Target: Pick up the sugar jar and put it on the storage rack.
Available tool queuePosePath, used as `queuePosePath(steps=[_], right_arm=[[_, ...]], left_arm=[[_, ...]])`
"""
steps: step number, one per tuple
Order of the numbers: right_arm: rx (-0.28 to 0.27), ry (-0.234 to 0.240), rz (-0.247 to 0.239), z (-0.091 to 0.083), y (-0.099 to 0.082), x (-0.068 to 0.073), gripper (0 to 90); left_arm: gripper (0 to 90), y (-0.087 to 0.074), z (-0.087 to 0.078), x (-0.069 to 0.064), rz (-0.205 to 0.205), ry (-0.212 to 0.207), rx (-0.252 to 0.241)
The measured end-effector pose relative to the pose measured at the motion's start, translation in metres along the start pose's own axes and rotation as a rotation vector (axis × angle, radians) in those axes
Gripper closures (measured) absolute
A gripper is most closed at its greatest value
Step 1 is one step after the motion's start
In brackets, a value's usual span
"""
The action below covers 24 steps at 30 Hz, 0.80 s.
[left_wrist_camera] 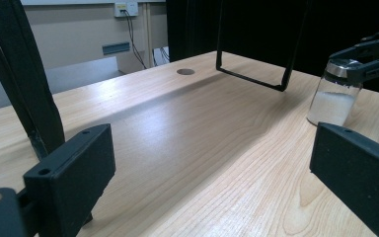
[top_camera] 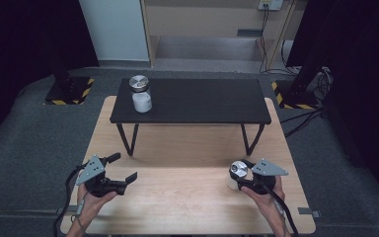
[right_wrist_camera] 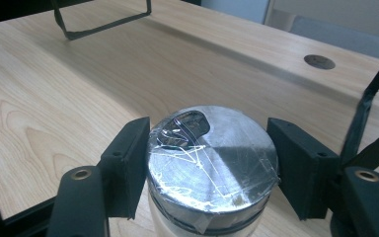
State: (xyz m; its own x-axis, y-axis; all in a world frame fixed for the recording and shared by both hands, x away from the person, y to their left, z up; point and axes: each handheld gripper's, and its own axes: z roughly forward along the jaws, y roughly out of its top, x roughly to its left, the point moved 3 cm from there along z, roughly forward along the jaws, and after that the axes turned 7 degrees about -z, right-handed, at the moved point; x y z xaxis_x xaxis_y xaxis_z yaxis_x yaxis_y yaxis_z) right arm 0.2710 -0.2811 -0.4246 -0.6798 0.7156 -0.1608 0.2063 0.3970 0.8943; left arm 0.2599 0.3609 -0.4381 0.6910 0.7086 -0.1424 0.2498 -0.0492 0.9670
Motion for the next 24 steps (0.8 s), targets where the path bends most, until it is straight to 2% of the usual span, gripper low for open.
queuePosePath(steps=[4, 9, 13, 14, 17, 20, 23, 24], right_arm=[[-0.003, 0.013, 0.018, -0.007, 0.008, -0.005, 35.6], [-0.015, 0.003, 0.019, -0.017, 0.022, -0.005, 35.6], [-0.024, 0.017, 0.007, -0.029, 0.044, -0.012, 35.6], [-0.024, 0.017, 0.007, -0.029, 0.044, -0.012, 35.6], [-0.034, 0.03, 0.0, -0.038, 0.066, -0.018, 35.7], [-0.044, 0.042, 0.002, -0.043, 0.076, -0.023, 35.6], [-0.053, 0.058, -0.024, -0.049, 0.098, -0.029, 35.6], [-0.053, 0.058, -0.024, -0.049, 0.098, -0.029, 35.6]], left_arm=[[2.1, 0.0, 0.001, 0.0, -0.001, -0.003, 0.001], [2.1, 0.0, 0.001, -0.001, 0.0, -0.002, 0.006], [2.1, 0.0, 0.002, 0.0, 0.0, -0.008, 0.007], [2.0, 0.0, 0.002, 0.0, 0.0, -0.008, 0.007], [2.0, 0.0, 0.001, 0.0, -0.003, -0.006, 0.004], [2.0, -0.001, 0.001, 0.0, -0.006, -0.005, 0.004], [2.0, -0.001, 0.002, 0.0, -0.005, -0.006, 0.006], [2.0, -0.001, 0.002, 0.0, -0.005, -0.006, 0.006]])
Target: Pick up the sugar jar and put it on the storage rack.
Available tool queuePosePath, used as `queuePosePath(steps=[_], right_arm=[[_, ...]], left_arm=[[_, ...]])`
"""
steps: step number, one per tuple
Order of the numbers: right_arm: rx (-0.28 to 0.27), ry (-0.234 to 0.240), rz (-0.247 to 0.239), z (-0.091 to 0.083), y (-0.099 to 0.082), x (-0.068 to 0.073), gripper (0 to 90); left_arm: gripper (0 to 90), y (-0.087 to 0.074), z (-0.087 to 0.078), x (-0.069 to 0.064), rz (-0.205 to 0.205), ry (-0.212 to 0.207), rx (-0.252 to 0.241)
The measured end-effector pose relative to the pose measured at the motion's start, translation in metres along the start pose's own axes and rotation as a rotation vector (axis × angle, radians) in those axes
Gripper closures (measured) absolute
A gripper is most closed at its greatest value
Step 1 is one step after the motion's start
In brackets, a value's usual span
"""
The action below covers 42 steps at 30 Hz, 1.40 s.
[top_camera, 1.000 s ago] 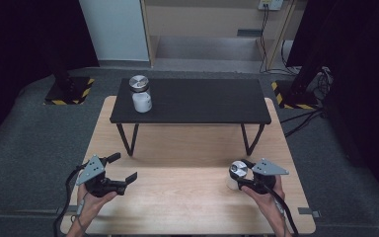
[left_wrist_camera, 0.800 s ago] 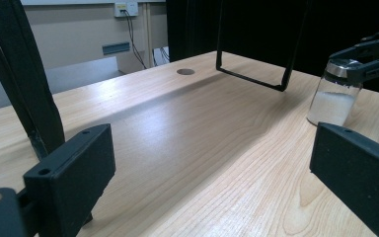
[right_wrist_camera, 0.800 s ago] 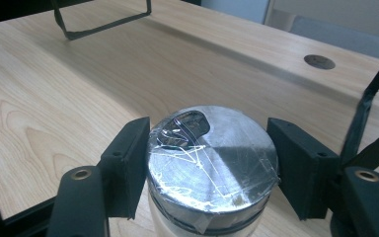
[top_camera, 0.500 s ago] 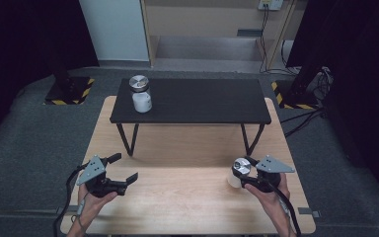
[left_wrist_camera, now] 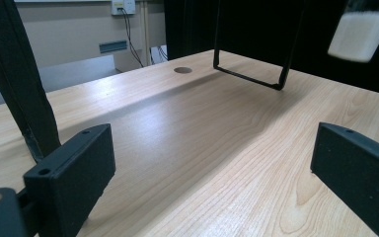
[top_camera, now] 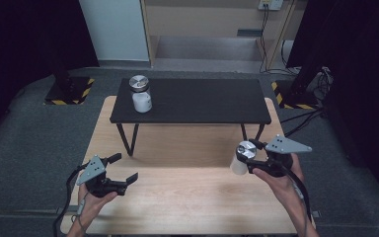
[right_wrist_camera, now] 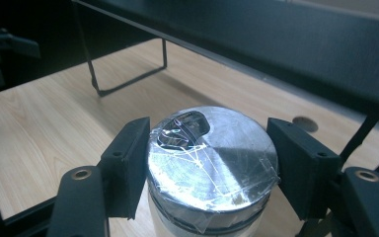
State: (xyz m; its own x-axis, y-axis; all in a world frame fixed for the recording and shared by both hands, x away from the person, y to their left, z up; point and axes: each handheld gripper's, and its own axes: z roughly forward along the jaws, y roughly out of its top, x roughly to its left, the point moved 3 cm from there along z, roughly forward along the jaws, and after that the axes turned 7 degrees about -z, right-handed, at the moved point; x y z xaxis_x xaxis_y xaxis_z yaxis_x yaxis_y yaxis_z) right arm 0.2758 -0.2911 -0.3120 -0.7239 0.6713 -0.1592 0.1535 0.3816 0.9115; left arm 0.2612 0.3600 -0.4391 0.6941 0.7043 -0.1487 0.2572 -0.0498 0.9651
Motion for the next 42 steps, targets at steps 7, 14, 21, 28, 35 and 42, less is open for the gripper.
queuePosePath(steps=[7, 14, 21, 28, 35, 42], right_arm=[[-0.009, 0.037, -0.034, -0.002, 0.041, -0.012, 35.7], [-0.024, 0.093, -0.068, 0.005, 0.068, -0.025, 35.7], [-0.036, 0.108, -0.091, 0.01, 0.087, -0.034, 35.7], [-0.051, 0.098, -0.1, 0.015, 0.107, -0.043, 35.7], [-0.039, 0.097, -0.114, 0.023, 0.125, -0.053, 35.7], [-0.046, 0.062, -0.104, 0.042, 0.136, -0.064, 35.7]], left_arm=[[2.0, 0.0, 0.0, 0.0, -0.001, -0.001, 0.0], [1.9, -0.001, -0.001, -0.001, -0.008, 0.0, -0.003], [2.0, -0.003, -0.003, -0.001, -0.015, 0.017, 0.002], [1.9, -0.005, -0.002, -0.001, -0.023, 0.026, 0.009], [1.8, -0.004, -0.001, -0.001, -0.021, 0.025, 0.013], [1.8, -0.005, -0.001, -0.001, -0.022, 0.027, 0.014]])
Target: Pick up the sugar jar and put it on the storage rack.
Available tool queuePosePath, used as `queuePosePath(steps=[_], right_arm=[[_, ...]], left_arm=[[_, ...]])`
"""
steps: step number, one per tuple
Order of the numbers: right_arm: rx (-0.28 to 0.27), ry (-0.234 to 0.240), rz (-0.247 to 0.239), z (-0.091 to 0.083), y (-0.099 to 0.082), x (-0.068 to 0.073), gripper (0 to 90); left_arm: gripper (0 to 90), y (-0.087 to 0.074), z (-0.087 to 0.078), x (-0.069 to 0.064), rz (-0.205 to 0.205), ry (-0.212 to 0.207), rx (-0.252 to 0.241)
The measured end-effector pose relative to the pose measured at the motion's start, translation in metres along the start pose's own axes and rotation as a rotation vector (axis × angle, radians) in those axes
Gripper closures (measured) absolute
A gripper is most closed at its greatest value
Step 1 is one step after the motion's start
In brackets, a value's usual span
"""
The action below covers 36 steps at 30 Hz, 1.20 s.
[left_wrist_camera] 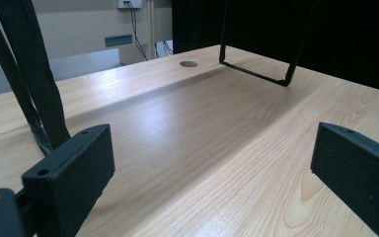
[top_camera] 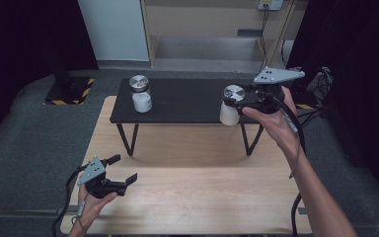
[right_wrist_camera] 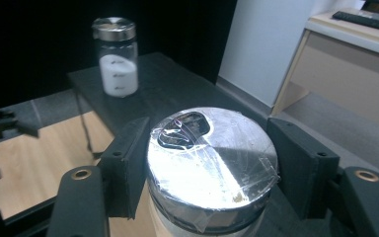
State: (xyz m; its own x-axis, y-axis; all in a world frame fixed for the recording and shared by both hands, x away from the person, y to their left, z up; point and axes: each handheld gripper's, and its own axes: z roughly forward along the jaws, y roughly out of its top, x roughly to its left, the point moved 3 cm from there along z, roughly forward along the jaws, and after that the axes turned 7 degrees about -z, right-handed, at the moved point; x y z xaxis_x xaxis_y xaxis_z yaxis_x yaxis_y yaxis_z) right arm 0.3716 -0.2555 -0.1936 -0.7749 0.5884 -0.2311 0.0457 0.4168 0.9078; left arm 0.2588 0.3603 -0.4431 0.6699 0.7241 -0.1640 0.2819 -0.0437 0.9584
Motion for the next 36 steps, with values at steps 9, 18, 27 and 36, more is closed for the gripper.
queuePosePath(steps=[9, 18, 27, 36], right_arm=[[0.024, -0.047, -0.001, 0.035, 0.005, -0.015, 35.7], [0.048, -0.062, 0.02, 0.058, 0.003, -0.024, 35.7], [0.067, -0.077, 0.046, 0.066, -0.002, -0.029, 35.7], [-0.011, -0.092, 0.104, 0.063, -0.026, -0.027, 11.7]], left_arm=[[1.8, 0.0, 0.0, 0.002, -0.002, -0.003, 0.001], [1.7, 0.0, 0.0, 0.004, -0.001, -0.001, 0.004], [1.8, 0.0, 0.001, 0.005, -0.002, -0.003, 0.007], [1.7, 0.0, 0.0, 0.006, 0.001, 0.001, 0.009]])
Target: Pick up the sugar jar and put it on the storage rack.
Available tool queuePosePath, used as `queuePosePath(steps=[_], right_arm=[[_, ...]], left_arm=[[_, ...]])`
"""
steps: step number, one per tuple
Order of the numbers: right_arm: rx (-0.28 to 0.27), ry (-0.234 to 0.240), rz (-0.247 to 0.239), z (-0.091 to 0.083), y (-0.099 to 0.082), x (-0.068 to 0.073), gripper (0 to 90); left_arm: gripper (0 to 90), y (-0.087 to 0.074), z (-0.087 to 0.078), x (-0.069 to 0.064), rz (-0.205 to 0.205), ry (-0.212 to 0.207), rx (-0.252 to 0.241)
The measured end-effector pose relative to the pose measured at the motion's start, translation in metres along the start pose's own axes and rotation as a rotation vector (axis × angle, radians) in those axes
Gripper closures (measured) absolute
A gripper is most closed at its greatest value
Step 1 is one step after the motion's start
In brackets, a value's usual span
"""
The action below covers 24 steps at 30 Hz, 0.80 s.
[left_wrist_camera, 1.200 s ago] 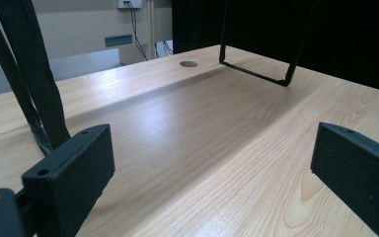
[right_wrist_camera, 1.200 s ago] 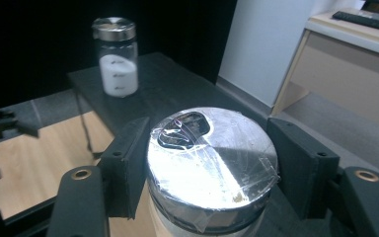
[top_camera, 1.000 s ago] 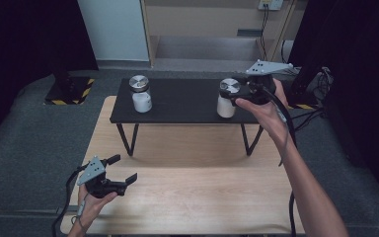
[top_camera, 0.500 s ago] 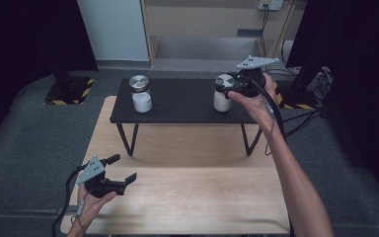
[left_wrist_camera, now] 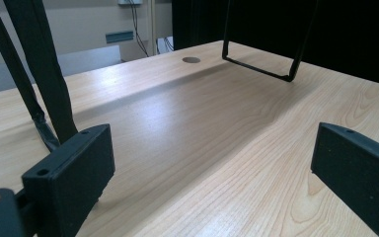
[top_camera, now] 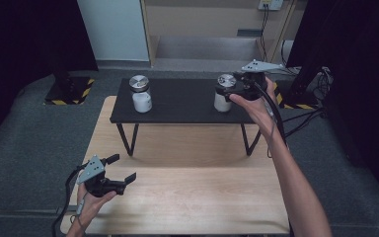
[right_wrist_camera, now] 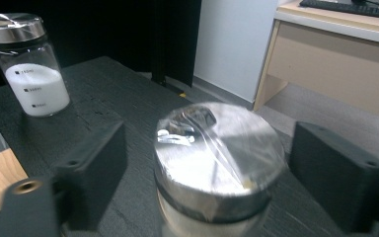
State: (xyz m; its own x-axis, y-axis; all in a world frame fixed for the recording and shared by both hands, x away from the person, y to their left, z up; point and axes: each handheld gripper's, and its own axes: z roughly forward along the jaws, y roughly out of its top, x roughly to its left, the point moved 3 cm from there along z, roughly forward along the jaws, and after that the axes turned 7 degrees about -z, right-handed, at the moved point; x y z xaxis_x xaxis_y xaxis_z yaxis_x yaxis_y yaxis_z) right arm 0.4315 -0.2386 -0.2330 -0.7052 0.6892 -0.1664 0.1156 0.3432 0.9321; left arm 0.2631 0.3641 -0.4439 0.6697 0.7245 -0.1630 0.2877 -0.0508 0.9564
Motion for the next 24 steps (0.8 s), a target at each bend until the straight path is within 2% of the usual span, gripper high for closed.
queuePosePath(steps=[2, 5, 7, 9, 12, 13, 16, 17, 18, 19, 22, 24], right_arm=[[-0.017, -0.022, -0.006, -0.005, -0.004, 0.002, 8.7], [-0.064, -0.009, 0.005, -0.015, -0.008, -0.002, 7.0], [-0.07, 0.005, -0.002, -0.02, -0.008, -0.003, 7.0], [-0.076, -0.009, -0.016, -0.026, -0.008, -0.001, 6.6], [-0.093, 0.006, -0.015, -0.036, -0.009, -0.001, 6.6], [-0.101, 0.001, -0.033, -0.043, -0.01, 0.002, 6.6], [-0.117, 0.005, -0.028, -0.051, -0.011, 0.004, 6.9], [-0.128, 0.001, -0.038, -0.058, -0.011, 0.006, 7.1], [-0.128, 0.001, -0.038, -0.058, -0.011, 0.006, 7.1], [-0.14, 0.006, -0.047, -0.067, -0.011, 0.008, 7.2], [-0.148, 0.009, -0.053, -0.074, -0.011, 0.011, 7.2], [-0.157, 0.013, -0.075, -0.083, -0.012, 0.014, 7.2]], left_arm=[[1.7, 0.0, 0.001, 0.0, 0.004, -0.001, 0.006], [1.7, 0.0, 0.001, 0.0, 0.004, -0.002, 0.007], [1.7, 0.0, 0.001, 0.0, 0.0, -0.003, 0.002], [1.7, 0.0, 0.001, 0.001, -0.002, -0.004, 0.001], [1.7, 0.0, 0.002, 0.001, -0.003, -0.009, 0.002], [1.7, 0.0, 0.003, 0.002, -0.003, -0.011, 0.003], [1.6, 0.0, 0.003, 0.002, -0.005, -0.012, 0.002], [1.6, 0.0, 0.003, 0.002, -0.005, -0.013, 0.0], [1.6, 0.0, 0.003, 0.002, -0.005, -0.013, 0.0], [1.7, 0.0, 0.002, 0.002, -0.006, -0.013, -0.001], [1.7, 0.0, 0.002, 0.002, -0.006, -0.015, -0.002], [1.7, 0.0, 0.003, 0.002, -0.005, -0.016, 0.001]])
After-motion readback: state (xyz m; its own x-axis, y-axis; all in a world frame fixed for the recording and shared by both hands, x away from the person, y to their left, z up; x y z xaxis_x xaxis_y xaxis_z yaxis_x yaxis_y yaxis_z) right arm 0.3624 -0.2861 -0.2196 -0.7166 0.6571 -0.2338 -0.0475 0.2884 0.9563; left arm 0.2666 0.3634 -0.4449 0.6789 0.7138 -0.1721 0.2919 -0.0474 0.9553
